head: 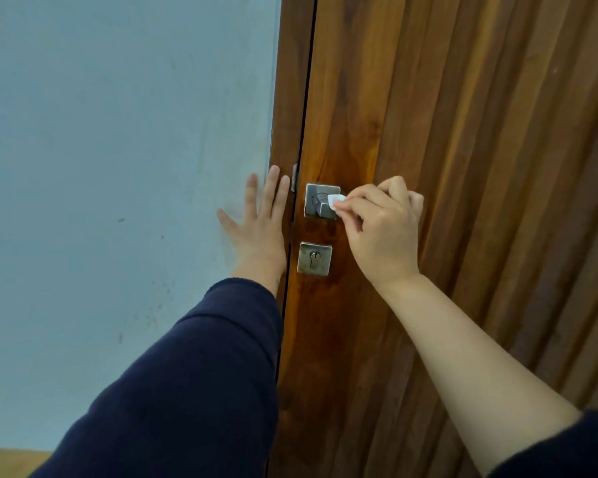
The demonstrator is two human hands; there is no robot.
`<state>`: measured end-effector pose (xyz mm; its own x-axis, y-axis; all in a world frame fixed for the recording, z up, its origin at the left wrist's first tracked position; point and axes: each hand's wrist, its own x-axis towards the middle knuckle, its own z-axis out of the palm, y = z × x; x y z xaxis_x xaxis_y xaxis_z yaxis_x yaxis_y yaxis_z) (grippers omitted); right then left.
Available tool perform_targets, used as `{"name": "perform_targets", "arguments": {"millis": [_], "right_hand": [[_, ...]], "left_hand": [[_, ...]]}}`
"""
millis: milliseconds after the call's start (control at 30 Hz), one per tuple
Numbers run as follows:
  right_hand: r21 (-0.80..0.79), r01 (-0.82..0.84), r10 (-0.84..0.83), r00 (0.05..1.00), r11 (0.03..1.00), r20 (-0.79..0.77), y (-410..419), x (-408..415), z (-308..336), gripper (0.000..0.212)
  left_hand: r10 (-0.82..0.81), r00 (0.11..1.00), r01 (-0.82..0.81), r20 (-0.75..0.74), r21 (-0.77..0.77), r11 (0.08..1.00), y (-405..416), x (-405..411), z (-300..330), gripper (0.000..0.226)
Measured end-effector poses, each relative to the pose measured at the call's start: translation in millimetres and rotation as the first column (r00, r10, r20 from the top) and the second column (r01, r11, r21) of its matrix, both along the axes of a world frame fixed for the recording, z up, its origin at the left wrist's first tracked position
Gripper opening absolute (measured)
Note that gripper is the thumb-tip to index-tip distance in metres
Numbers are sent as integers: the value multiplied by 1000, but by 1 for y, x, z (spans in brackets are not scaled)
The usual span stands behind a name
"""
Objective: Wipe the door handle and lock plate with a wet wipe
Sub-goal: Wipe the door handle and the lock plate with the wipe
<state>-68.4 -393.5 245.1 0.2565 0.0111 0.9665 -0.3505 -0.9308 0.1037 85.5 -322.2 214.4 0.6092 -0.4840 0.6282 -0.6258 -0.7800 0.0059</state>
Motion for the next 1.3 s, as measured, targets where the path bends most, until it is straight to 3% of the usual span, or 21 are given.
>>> {"name": "perform_targets", "arguments": {"millis": [267, 367, 467, 533, 600, 800, 967, 1300], "right_hand": [[-154, 8, -25, 994, 988, -109, -3, 2, 3, 13], [-165, 3, -46, 965, 986, -258, 7, 8, 21, 16], [-36, 15, -29, 901, 999, -433, 13, 20, 51, 19], [95, 18, 28, 889, 995, -456, 9, 30, 74, 16], [110, 88, -20, 861, 990, -508, 6, 41, 90, 13], [-106, 231, -238, 679, 967, -695, 20, 56, 93, 8], [-455, 292, -537, 545, 842, -644, 34, 57, 89, 16], [-558, 383, -672, 317, 736, -669, 48, 65, 93, 7]], "left_hand": [[-26, 1000, 26, 13, -3, 1000, 2, -1, -2, 124], [-25, 1000, 25, 15, -3, 1000, 3, 1, -2, 123], [-27, 999, 27, 22, -11, 1000, 2, 3, -3, 123], [-33, 999, 33, 12, -11, 999, 2, 3, -3, 124], [-41, 999, 41, -1, -8, 999, 2, 3, -3, 125], [-41, 999, 41, 11, -30, 999, 2, 7, -5, 126], [-47, 999, 47, 9, -38, 998, 1, 8, -6, 128], [-40, 999, 40, 7, -36, 999, 1, 8, -6, 129]]}}
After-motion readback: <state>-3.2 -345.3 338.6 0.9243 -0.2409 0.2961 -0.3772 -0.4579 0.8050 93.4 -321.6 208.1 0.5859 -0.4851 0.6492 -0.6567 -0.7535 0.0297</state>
